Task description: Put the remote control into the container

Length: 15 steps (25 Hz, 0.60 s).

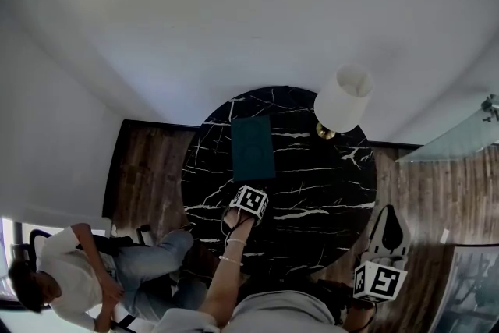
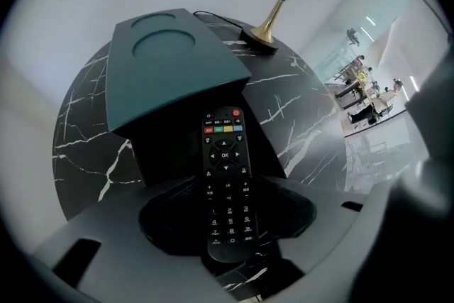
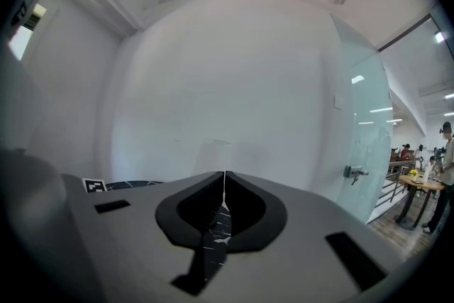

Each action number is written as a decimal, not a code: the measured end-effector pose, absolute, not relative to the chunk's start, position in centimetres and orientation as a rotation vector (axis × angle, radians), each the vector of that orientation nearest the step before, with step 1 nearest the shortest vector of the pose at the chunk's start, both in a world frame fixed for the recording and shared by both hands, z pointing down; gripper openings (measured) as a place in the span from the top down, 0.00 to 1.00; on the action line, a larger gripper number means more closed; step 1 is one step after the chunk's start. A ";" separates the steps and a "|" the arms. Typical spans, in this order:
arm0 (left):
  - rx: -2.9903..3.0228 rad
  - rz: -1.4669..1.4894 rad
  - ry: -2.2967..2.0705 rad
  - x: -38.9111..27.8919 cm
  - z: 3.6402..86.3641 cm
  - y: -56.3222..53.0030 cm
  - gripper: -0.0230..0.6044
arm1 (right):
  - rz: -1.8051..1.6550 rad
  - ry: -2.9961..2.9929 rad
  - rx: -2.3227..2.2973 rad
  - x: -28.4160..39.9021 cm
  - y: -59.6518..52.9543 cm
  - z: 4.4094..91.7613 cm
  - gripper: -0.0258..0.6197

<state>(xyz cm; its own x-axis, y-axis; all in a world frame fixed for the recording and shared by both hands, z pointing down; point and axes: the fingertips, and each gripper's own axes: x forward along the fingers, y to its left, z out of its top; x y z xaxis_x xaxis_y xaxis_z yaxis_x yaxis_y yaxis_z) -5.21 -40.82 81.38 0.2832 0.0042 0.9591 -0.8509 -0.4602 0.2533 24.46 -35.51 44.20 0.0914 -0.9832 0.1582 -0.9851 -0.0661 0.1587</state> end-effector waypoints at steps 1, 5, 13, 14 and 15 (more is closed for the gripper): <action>1.707 1.282 -0.787 -5.2 81.6 -41.0 0.60 | 0.012 -1.969 2.138 24.7 -35.5 44.2 0.94; 1.702 1.319 -0.808 -5.5 82.6 -41.5 0.60 | 0.034 -1.948 2.154 25.7 -35.4 44.7 0.94; 1.733 1.418 -0.815 -4.8 83.6 -41.3 0.60 | 0.080 -1.957 2.181 26.4 -35.4 45.2 0.94; 1.736 1.432 -0.807 -4.7 83.6 -41.3 0.60 | 0.084 -1.957 2.184 26.4 -35.3 45.3 0.94; 1.737 1.446 -0.795 -4.7 83.7 -41.3 0.60 | 0.084 -1.959 2.184 26.3 -35.4 45.3 0.94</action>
